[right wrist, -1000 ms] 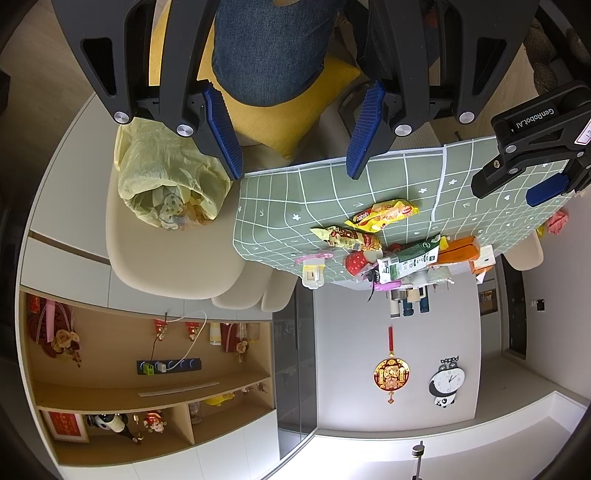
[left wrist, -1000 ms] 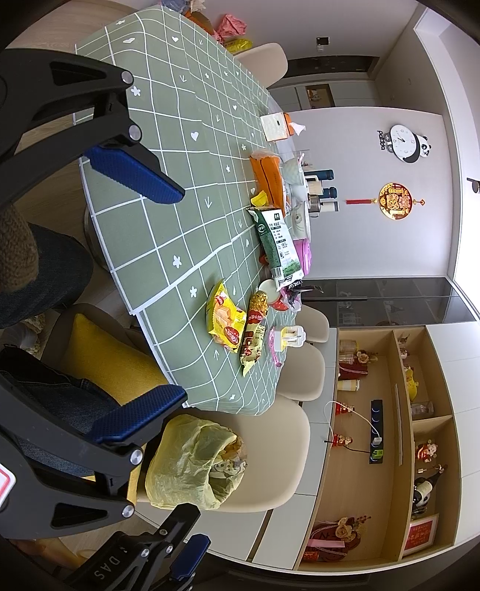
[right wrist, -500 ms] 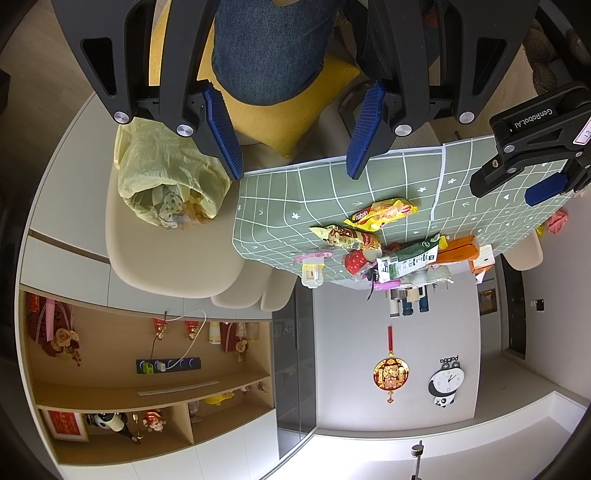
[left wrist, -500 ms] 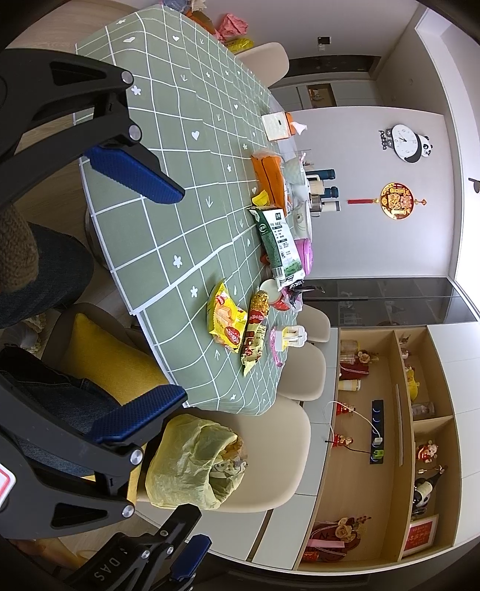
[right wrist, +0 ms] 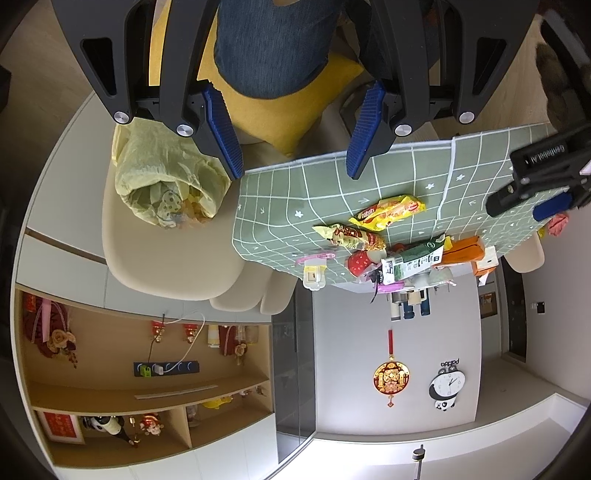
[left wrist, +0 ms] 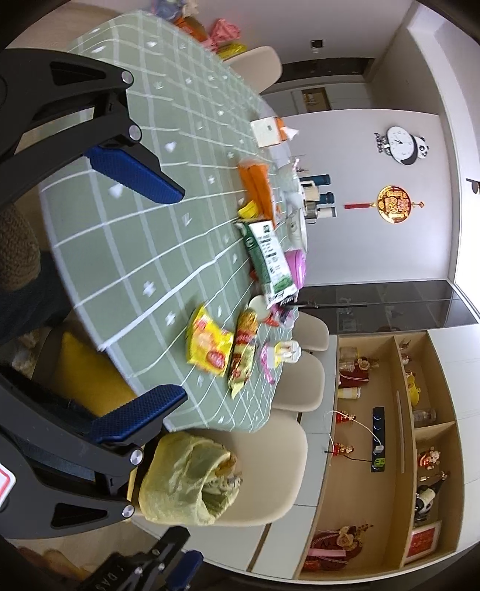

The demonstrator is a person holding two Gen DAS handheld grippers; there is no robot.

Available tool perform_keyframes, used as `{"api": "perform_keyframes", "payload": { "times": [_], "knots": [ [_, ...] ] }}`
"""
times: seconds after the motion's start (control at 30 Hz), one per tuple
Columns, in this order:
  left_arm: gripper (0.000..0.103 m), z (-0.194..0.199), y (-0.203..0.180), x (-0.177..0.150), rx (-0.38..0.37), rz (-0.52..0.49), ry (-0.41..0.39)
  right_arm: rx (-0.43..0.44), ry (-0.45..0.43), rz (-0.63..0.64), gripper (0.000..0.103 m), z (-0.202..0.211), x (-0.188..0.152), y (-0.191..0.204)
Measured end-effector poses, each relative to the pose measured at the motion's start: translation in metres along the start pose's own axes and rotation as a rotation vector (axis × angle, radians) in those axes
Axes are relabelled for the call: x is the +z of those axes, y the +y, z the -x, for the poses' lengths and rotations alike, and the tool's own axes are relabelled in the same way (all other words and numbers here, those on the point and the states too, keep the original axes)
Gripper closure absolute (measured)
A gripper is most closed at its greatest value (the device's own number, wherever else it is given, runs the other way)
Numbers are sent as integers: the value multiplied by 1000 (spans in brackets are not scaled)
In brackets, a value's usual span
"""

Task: Collect trash
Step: 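Grasp the orange snack bag with the left gripper while the right gripper approaches the yellow wafer pack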

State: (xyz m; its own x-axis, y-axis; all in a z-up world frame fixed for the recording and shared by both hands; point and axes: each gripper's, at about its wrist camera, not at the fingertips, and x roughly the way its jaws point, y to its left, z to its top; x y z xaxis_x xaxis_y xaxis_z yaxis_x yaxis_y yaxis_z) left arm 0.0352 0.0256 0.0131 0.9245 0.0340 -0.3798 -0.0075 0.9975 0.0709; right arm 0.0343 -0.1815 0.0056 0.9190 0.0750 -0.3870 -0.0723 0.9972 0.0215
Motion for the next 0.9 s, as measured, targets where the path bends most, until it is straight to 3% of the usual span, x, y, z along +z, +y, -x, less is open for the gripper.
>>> {"api": "perform_keyframes", "payload": {
  "times": [0.3,0.6,0.77,0.9],
  "knots": [
    [9,-55,44,40,81,-116,-2,35,34,35,48,-71,33,11],
    [9,-145,149,80,-181,-91,113,76,83,46,48,-146,64,39],
    [9,-199,215,93,-167,3,198,116,144,53,48,-177,70,47],
    [9,-233,260,109,-276,91,236,127,171,93,48,-194,75,51]
  ]
}}
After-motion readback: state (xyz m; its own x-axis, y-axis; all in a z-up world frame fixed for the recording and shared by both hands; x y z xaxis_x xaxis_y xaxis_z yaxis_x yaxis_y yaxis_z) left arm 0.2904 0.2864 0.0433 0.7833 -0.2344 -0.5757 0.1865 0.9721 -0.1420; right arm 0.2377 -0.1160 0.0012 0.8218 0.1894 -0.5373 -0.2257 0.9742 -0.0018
